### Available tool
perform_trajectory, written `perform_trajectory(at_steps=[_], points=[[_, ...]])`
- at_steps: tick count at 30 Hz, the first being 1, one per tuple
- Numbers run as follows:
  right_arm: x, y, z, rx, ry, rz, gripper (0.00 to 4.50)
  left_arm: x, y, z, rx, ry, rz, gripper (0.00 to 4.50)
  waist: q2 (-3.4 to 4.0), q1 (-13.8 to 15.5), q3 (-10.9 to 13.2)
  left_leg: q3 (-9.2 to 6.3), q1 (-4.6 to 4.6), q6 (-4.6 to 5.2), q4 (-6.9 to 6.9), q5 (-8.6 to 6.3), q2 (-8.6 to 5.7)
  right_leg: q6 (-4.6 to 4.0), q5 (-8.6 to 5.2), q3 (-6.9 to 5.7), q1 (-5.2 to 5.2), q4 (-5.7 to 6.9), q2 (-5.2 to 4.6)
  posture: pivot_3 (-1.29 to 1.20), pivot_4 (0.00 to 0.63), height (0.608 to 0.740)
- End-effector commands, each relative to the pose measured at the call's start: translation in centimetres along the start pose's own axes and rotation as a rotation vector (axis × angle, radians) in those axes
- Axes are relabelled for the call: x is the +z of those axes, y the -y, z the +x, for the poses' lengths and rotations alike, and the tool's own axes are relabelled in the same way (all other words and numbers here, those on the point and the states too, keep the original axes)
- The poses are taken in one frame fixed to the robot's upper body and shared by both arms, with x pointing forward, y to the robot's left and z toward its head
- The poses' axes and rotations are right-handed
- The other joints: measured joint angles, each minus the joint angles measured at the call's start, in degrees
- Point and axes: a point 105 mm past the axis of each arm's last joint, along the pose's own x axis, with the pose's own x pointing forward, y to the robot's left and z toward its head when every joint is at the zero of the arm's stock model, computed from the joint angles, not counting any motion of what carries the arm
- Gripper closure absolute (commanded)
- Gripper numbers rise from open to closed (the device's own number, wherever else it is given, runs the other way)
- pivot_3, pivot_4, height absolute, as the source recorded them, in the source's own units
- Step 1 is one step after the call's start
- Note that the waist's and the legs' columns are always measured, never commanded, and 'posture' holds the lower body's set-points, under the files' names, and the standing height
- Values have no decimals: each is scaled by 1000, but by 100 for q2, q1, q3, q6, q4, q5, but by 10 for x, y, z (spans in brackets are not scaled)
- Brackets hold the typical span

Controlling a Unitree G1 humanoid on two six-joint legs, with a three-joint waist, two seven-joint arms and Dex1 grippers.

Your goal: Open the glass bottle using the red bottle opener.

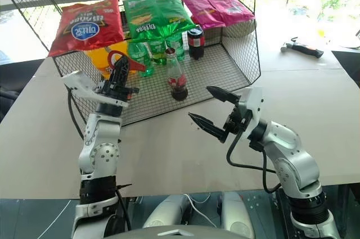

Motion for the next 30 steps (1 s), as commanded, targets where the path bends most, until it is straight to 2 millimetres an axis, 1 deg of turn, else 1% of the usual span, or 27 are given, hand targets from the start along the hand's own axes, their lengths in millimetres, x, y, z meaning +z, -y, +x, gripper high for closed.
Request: perform_trajectory(at_steps=[1,5,7,9,11,13,15,18,20,23,25,28,30], points=[[10,0,4,8,40,-37,37,8,19,-1,-91,6,-97,4444,0,-1,0,0,0,0,0,0,0,0,0,-1,0,0,0,0,150,735],[8,2,3,-8,20,-29,37,6,26,-6,-138,-31,-167,4444,0,-1,0,0,1,0,0,0,0,0,0,0,0,1,1,0,150,735],[4,6,4,-44,-11,-10,37,3,32,-11,-183,-73,-235,4444,0,-1,0,1,1,0,0,0,0,0,0,1,0,1,1,0,150,735],[-3,13,3,-108,-83,11,37,-6,40,-20,-253,-171,-287,4444,0,0,0,1,2,0,0,0,0,0,0,1,0,1,1,0,150,735],[-14,13,0,-113,-197,71,37,-20,52,-36,-375,-338,-285,4444,2,-6,0,1,2,0,0,0,0,-1,0,2,0,3,2,0,150,735],[-21,10,-3,-87,-285,141,37,-25,58,-44,-440,-426,-312,4444,4,-7,1,4,1,0,-3,0,0,-2,-1,6,-4,5,3,0,150,735],[-25,8,-5,-56,-353,205,37,-27,62,-48,-483,-478,-335,4444,4,0,2,4,1,0,-3,0,0,-2,-1,5,-4,5,3,0,150,735],[-28,0,-2,36,-412,308,37,-32,68,-55,-551,-562,-359,4444,4,-3,2,2,1,0,-3,0,0,-3,-1,4,-3,5,1,0,150,735],[-28,-9,2,114,-434,373,37,-36,73,-59,-592,-602,-374,4444,4,-6,2,3,1,0,-3,0,0,-3,0,4,-2,4,1,0,150,735],[-28,-22,10,208,-450,441,37,-40,80,-60,-640,-638,-402,4444,4,-6,2,2,-1,0,-4,0,0,-3,0,4,-3,2,0,0,150,735],[-27,-32,13,276,-444,527,37,-44,81,-59,-654,-645,-403,4444,4,-6,2,2,-1,0,-4,0,0,-3,0,4,-4,1,0,0,150,735],[-28,-38,14,311,-451,569,37,-47,83,-59,-670,-657,-409,4444,4,-4,2,1,-3,1,-6,0,0,-4,0,3,-4,-1,-1,0,150,735],[-23,-41,18,338,-437,598,37,-50,85,-60,-681,-663,-418,4444,4,-5,2,2,-6,2,-6,-1,0,-3,0,5,-6,-3,-1,0,150,735]])
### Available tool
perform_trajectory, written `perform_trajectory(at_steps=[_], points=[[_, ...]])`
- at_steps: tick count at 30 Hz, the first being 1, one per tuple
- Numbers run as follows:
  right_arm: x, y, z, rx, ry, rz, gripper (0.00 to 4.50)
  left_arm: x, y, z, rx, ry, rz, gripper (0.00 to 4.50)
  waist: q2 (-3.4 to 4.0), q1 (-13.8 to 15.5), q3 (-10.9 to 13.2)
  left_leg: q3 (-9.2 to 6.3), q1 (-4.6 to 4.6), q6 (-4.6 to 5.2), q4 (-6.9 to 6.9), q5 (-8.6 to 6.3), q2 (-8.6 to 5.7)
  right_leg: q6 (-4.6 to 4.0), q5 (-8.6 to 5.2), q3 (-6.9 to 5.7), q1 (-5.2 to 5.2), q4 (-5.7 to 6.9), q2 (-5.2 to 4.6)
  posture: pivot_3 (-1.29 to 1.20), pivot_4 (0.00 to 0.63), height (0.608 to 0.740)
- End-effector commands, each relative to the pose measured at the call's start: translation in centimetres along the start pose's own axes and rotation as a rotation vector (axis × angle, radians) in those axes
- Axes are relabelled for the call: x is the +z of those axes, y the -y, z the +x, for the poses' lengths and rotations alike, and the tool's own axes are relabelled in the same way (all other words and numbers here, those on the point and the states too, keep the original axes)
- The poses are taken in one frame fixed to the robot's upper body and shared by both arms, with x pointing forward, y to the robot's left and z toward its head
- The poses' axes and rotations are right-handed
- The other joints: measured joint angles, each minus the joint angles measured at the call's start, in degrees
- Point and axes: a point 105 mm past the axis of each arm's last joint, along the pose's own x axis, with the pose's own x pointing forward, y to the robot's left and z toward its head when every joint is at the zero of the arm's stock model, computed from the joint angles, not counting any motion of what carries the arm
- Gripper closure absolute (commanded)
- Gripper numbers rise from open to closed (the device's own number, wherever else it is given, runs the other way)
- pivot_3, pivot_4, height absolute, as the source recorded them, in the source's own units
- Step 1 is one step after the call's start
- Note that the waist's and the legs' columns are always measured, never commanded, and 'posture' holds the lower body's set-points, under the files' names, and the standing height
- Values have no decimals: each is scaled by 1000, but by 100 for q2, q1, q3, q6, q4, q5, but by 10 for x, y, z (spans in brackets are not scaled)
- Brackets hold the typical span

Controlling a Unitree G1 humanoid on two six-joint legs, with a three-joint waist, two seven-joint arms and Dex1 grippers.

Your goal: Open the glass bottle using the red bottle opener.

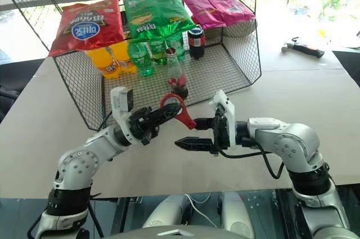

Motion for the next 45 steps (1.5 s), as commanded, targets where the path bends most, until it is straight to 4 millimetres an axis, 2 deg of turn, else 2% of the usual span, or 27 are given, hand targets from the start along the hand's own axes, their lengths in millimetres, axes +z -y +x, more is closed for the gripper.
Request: perform_trajectory(at_steps=[1,4,10,17,23,25,27,31,32,33,34,35,37,40,45], points=[[13,-14,3,91,27,8,295,0,5,4,-46,0,5,4491,0,-1,0,0,0,0,0,0,0,0,0,0,0,0,0,0,150,735],[18,-17,3,108,35,12,1360,-2,4,4,-48,-3,-1,4500,0,-4,0,0,0,0,-1,0,0,0,0,-1,-2,0,0,0,150,735],[22,-19,2,121,17,20,4422,-7,7,4,-68,-10,-38,4500,0,-3,0,0,-2,0,0,0,0,0,0,0,-3,0,0,0,150,735],[22,-26,-2,165,-24,29,4473,-15,9,2,-88,-42,-73,4500,1,-6,0,0,-3,0,-1,0,0,0,0,0,-4,0,0,0,150,735],[17,-32,-10,204,-66,41,4473,-7,9,6,-100,32,-51,4500,0,-1,0,0,-5,0,-1,0,0,0,0,-2,-4,-1,-2,0,150,735],[16,-31,-11,199,-70,40,4500,-7,10,5,-104,35,-51,3784,0,-7,0,0,-5,0,-1,0,0,0,0,-1,-4,-1,-2,0,150,735],[16,-28,-13,183,-70,40,4500,-7,13,4,-110,44,-46,3271,0,-10,0,0,-4,0,-2,0,1,0,0,-1,-4,-1,-1,0,150,735],[14,-20,-21,138,-73,43,4500,-6,13,6,-96,77,-33,1562,0,5,0,0,-7,1,-2,0,0,0,0,-1,-4,-5,-2,0,150,735],[13,-18,-23,128,-73,45,4500,-6,13,7,-92,85,-33,1175,0,12,0,-1,-8,1,-2,0,1,0,0,-2,-4,-5,-2,0,150,735],[12,-16,-27,113,-72,49,4500,-8,13,6,-87,88,-32,1052,-1,17,0,-1,-8,1,-2,0,0,0,0,-2,-4,-5,-3,0,150,735],[11,-14,-30,99,-71,52,4500,-9,13,5,-81,87,-29,404,-1,20,0,-1,-9,1,-2,0,0,0,1,-3,-3,-7,-4,0,150,735],[10,-11,-35,78,-68,52,4500,-9,12,4,-65,96,-18,140,-1,14,0,-1,-9,3,-2,-2,0,1,0,-3,-3,-9,-5,0,150,735],[9,-8,-41,45,-62,48,4500,-8,9,2,-20,117,26,61,-1,12,0,0,-10,5,-3,-3,0,1,0,-2,-4,-11,-5,0,150,735],[6,9,-62,-92,-20,37,4500,1,-10,-6,189,195,177,61,-1,21,0,0,-12,5,-4,-3,0,1,0,-3,-5,-13,-5,0,150,735],[10,29,-81,-253,76,10,4500,-6,-21,-15,393,168,271,61,-2,45,0,3,-12,5,-5,-4,1,1,0,1,-4,-15,-6,0,150,735]])
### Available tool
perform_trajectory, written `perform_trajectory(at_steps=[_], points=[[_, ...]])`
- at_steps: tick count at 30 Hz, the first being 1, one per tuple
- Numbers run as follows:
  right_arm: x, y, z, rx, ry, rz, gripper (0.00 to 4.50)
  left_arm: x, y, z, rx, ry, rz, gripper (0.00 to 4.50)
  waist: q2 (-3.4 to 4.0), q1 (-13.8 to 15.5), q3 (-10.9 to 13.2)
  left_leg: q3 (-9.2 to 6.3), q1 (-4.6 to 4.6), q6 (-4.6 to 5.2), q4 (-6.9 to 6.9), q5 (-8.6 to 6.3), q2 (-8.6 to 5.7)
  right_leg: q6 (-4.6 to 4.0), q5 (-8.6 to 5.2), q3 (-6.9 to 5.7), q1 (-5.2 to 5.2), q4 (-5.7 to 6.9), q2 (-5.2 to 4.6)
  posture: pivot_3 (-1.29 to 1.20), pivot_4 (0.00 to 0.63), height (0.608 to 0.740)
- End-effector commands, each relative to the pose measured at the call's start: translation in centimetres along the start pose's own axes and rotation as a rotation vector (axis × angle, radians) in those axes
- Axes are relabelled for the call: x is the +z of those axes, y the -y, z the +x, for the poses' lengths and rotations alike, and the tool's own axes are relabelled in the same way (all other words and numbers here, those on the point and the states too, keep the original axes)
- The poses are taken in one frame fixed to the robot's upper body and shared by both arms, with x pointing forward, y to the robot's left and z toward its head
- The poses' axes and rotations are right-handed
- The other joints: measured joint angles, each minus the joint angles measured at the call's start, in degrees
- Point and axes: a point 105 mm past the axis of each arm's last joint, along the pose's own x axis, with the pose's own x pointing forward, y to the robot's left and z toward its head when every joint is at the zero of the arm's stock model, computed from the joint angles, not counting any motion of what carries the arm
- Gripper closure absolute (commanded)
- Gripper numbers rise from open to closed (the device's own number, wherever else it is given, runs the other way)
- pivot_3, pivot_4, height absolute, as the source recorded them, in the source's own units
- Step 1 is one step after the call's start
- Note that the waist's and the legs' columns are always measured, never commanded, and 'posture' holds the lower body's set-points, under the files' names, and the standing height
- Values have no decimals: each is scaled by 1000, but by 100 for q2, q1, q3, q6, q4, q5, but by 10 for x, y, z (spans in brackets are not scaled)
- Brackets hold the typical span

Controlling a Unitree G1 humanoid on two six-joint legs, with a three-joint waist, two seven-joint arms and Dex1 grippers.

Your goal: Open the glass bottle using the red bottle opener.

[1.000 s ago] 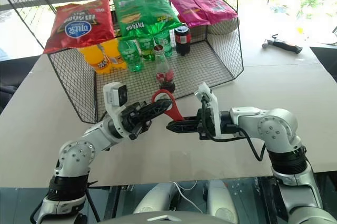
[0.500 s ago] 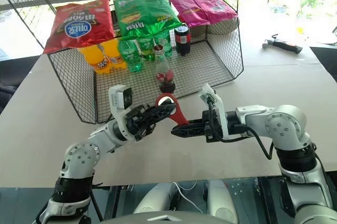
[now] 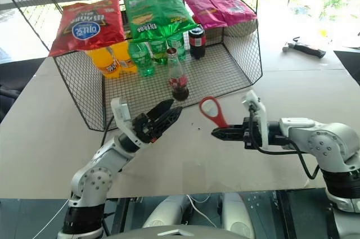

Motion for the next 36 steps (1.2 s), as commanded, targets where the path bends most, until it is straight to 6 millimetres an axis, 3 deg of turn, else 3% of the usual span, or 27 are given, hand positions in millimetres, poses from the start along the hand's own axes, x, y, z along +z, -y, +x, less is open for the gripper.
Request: perform_trajectory(at_steps=[1,7,11,15,25,36], points=[[18,10,-12,-101,118,-63,4500,6,0,-1,106,8,136,61,-1,7,0,-1,-1,0,0,0,0,0,0,-2,1,1,0,0,150,735],[34,37,-28,-313,260,-97,4500,18,-34,7,380,8,414,61,-1,101,1,0,-1,0,4,0,0,4,3,-1,1,3,0,0,150,735],[35,44,-29,-379,298,-115,4500,40,-35,24,365,100,554,61,-2,131,1,1,-3,-2,8,1,-1,5,4,-2,1,6,1,0,150,735],[36,45,-27,-402,328,-123,4500,49,-34,36,330,162,640,61,-1,111,1,4,-6,-1,8,1,-1,5,4,0,-3,4,1,0,150,735],[34,46,-25,-435,354,-152,4500,44,-32,62,199,169,611,61,-2,108,1,2,-12,0,10,1,-1,5,4,-2,-9,9,2,0,150,735],[29,44,-20,-451,375,-158,4500,34,-51,83,177,129,568,61,-2,102,1,1,-12,0,12,2,-2,6,4,-3,-11,11,4,0,150,735]])
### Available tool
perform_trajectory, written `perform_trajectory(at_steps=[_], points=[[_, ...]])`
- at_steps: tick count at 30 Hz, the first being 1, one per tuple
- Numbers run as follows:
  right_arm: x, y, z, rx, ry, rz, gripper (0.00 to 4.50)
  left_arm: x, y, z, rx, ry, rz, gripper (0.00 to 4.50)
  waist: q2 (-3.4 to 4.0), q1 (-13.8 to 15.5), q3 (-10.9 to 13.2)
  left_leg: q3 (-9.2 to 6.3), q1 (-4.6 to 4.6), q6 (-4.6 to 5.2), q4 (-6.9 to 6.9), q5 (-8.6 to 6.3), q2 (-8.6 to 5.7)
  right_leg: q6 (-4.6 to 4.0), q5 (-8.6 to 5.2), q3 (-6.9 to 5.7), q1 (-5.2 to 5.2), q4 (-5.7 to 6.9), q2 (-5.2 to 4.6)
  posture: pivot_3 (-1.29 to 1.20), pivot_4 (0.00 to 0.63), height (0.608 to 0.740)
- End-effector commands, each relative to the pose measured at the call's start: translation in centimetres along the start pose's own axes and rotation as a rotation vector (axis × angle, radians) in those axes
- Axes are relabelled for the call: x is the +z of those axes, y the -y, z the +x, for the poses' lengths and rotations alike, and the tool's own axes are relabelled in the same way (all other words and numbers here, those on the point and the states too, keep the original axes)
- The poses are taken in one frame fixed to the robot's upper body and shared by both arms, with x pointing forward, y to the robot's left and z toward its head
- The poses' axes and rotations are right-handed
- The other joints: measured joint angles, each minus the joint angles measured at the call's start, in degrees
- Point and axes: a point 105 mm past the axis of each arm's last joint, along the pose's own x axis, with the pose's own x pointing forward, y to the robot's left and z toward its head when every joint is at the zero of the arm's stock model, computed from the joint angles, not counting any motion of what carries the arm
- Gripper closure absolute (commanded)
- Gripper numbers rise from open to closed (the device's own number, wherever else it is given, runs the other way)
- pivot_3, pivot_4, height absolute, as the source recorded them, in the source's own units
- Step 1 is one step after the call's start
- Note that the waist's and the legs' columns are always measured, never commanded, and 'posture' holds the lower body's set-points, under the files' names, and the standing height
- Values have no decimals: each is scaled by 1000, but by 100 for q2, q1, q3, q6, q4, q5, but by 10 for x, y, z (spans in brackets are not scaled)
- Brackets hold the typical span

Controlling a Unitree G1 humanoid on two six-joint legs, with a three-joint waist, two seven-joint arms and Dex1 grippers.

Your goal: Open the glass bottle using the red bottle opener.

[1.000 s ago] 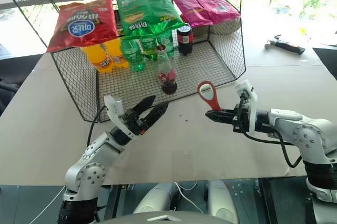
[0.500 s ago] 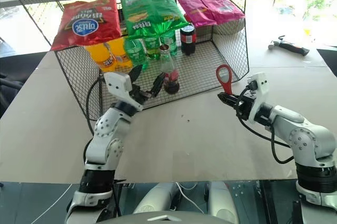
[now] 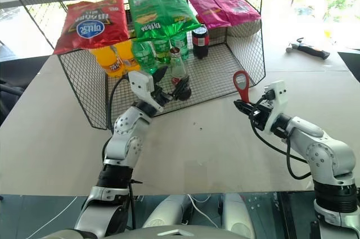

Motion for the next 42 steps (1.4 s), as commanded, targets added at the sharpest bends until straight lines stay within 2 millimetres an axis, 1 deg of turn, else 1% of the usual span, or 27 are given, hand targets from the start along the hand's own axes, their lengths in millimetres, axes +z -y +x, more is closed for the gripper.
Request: perform_trajectory(at_steps=[1,8,15,17,19,20,21,25,27,30,33,36,40,42], points=[[10,-11,0,22,55,-48,4500,7,-2,13,-16,47,12,61,0,2,0,0,0,0,1,0,0,0,0,0,0,2,0,0,150,735],[9,-9,0,8,70,-46,4500,0,-10,27,23,62,23,61,0,-7,0,0,0,0,2,0,-2,1,0,2,0,2,0,0,150,735],[8,-10,3,8,75,-47,4500,-5,-10,41,27,71,48,61,0,-6,0,0,0,0,3,0,-4,1,1,2,0,3,-1,0,150,735],[7,-10,3,9,76,-46,4500,-4,-10,43,27,81,59,563,0,-6,0,-1,0,0,3,0,-4,2,1,1,0,3,-1,0,150,735],[7,-11,3,10,75,-45,4500,-4,-9,44,20,81,61,1256,0,-9,0,-1,0,0,3,0,-4,2,1,2,-1,4,-1,0,150,735],[6,-11,3,10,74,-44,4500,-5,-8,44,13,77,62,1725,0,-9,-1,-1,0,0,3,0,-4,2,1,2,-1,4,-1,0,150,735],[6,-11,3,10,74,-44,4500,-6,-7,44,6,71,62,1900,0,-9,0,-1,0,0,4,0,-4,2,1,2,0,5,-1,0,150,735],[6,-11,3,10,73,-43,4500,-15,-1,42,-30,26,47,1878,0,-12,-1,-1,0,0,4,0,-4,2,1,2,-1,5,-1,0,150,735],[6,-12,4,12,73,-44,4500,-15,3,39,-57,23,34,1878,-1,-10,-1,-1,1,0,4,0,-4,2,1,1,0,5,-1,0,150,735],[6,-14,6,19,75,-44,4500,-6,15,32,-140,52,22,1878,0,-22,-2,-1,0,1,4,0,-4,2,1,3,-1,5,-1,0,150,735],[10,-14,7,23,84,-42,4500,15,34,19,-265,115,-10,1878,0,-33,-2,-1,1,0,4,0,-4,2,2,3,-2,7,-1,0,150,735],[11,-12,8,22,86,-41,4500,26,49,4,-368,121,-34,1878,0,-85,-1,-1,-1,0,3,0,-4,1,2,5,-4,8,-1,0,150,735],[11,-12,10,25,82,-42,4500,29,60,-13,-440,83,-36,1878,1,-126,-2,-2,0,1,4,0,-4,1,2,4,-3,10,-1,0,150,735],[11,-12,11,28,79,-42,4500,28,59,-19,-426,61,-10,1878,2,-147,-2,-1,1,1,4,0,-4,1,2,4,-3,12,-1,0,150,735]])
